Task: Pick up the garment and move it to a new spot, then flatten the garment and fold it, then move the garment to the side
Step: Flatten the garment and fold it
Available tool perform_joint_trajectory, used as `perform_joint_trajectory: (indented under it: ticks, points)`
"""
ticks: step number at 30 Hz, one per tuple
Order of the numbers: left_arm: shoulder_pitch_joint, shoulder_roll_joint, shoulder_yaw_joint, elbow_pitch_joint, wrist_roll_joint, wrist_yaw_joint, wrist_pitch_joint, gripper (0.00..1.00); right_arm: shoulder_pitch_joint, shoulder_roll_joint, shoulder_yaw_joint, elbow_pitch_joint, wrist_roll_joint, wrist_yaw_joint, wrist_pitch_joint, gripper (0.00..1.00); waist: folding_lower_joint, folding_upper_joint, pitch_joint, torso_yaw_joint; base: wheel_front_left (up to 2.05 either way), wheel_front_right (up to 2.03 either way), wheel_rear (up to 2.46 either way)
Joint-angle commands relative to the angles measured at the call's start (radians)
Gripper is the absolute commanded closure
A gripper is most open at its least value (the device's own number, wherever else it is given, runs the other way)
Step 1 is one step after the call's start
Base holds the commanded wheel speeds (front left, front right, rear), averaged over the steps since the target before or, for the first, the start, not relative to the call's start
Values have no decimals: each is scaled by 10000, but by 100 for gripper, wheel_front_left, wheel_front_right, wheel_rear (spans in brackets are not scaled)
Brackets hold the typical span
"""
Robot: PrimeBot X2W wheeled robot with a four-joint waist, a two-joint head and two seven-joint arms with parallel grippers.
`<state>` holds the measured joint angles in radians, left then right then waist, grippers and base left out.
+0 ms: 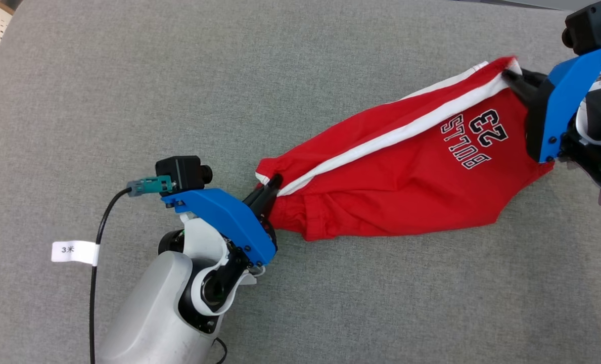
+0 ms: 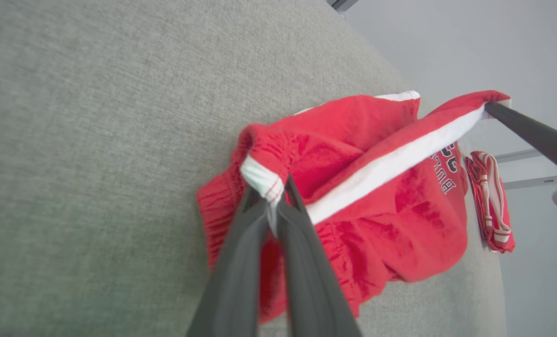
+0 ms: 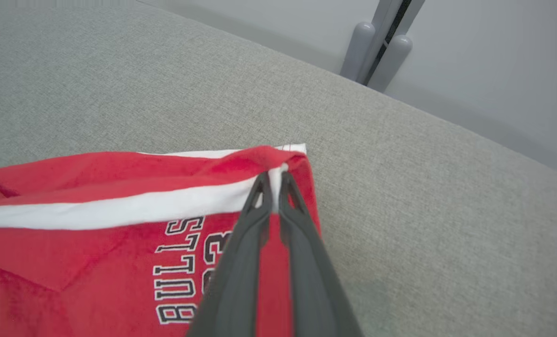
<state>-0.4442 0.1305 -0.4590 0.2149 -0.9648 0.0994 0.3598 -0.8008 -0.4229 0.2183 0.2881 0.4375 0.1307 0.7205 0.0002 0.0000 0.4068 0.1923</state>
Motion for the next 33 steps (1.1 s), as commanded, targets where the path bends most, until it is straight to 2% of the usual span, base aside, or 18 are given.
perform_joint_trajectory:
  ticks: [1,2,11,17,22,25,30,33]
  points:
    - [-168,-40,11,82,-28,-50,-74,9,-228,59,51,196,114,2,-196,0,-2,0,-6,40,0,0,0]
    - [-175,-55,22,131,-9,-58,-133,0,-235,60,122,318,151,2,-293,0,-2,0,-21,60,0,0,0]
    - [335,54,262,19,106,-168,-950,0,-26,-73,460,1066,713,2,-1349,0,-2,0,-559,136,0,0,0]
    - [1082,191,774,-419,481,-590,-2835,0,569,-196,304,1180,906,2,-1997,0,-2,0,-1105,18,0,0,0]
    - [1372,487,878,-9,1479,-1118,-4817,0,1046,-41,-312,1481,712,2,-2737,0,-2,0,-1452,-87,0,0,0]
    - [1349,641,785,563,2357,-1247,-5839,0,1234,-75,-562,1584,458,2,-3297,0,-2,0,-1563,-135,0,0,0]
    - [1217,524,842,1473,3788,-1150,-6244,0,1495,160,-845,2072,392,4,-4221,0,-2,0,-1593,-184,0,0,0]
    - [1465,341,1280,1328,4573,-1273,-6250,0,1508,267,-747,2455,395,2,-4359,0,-2,0,-1523,-227,0,0,0]
